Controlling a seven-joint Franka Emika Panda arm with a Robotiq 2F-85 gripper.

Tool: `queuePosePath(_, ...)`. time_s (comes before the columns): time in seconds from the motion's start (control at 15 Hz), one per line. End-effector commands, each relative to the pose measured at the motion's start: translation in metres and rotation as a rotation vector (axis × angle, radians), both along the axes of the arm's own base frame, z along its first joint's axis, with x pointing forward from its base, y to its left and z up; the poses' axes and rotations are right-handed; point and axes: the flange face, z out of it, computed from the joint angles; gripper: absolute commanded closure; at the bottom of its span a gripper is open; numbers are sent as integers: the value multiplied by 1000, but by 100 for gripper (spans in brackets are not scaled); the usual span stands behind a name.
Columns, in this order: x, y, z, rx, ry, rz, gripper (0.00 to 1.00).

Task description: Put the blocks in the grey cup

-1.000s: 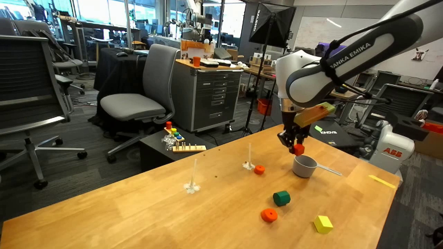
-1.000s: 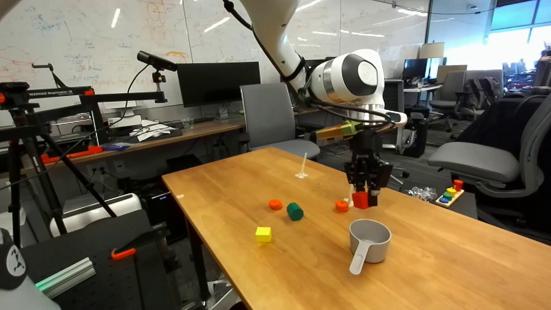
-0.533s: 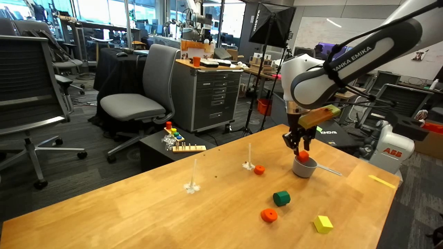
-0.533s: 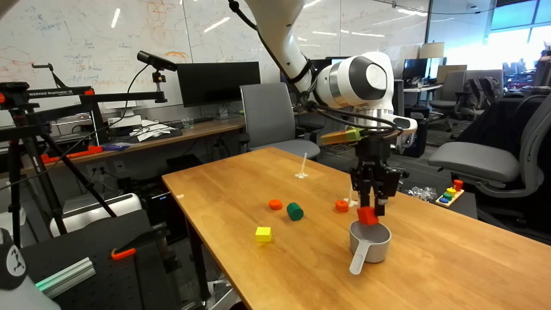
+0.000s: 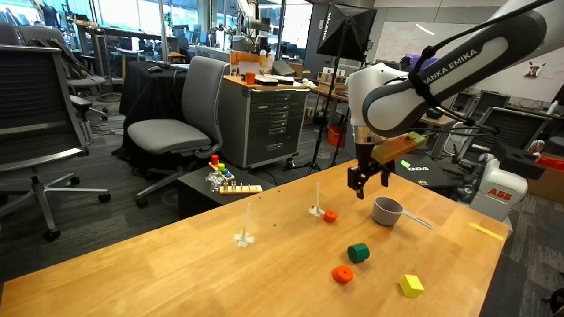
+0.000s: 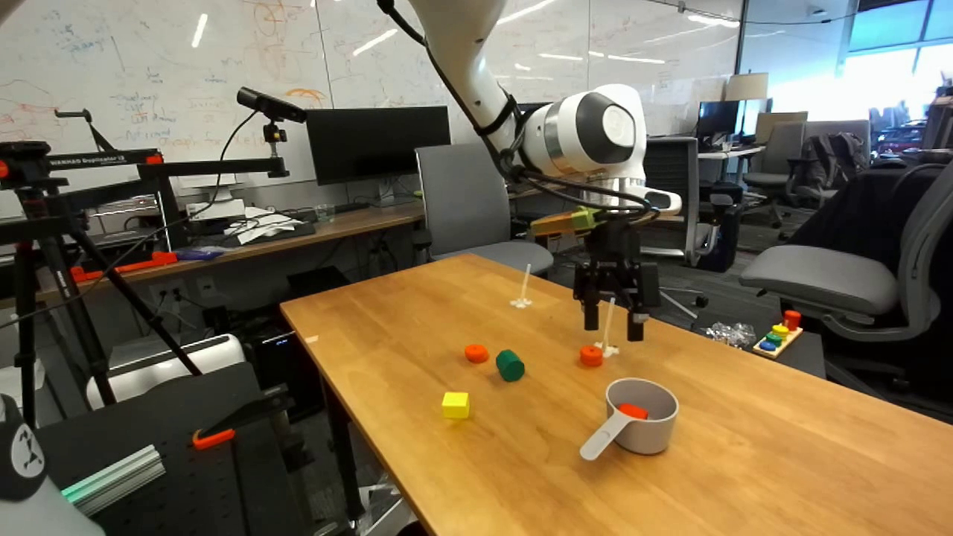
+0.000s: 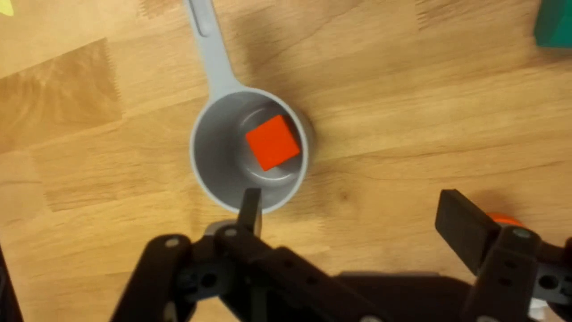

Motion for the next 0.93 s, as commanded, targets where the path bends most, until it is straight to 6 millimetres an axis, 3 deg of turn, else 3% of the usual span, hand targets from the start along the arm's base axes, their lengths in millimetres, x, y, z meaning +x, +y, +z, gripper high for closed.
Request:
queuePosePath(0.0, -16, 75, 9, 56, -2, 133, 0)
queuePosePath(0.2, -29, 138, 2, 101, -35, 155, 0)
queuePosePath(0.4, -40, 174, -7, 163, -80, 32, 0)
queuePosePath(0.6, -49, 186, -16, 193, -129, -90, 0)
queuePosePath(0.87, -55, 182, -23, 196, -159, -178, 0)
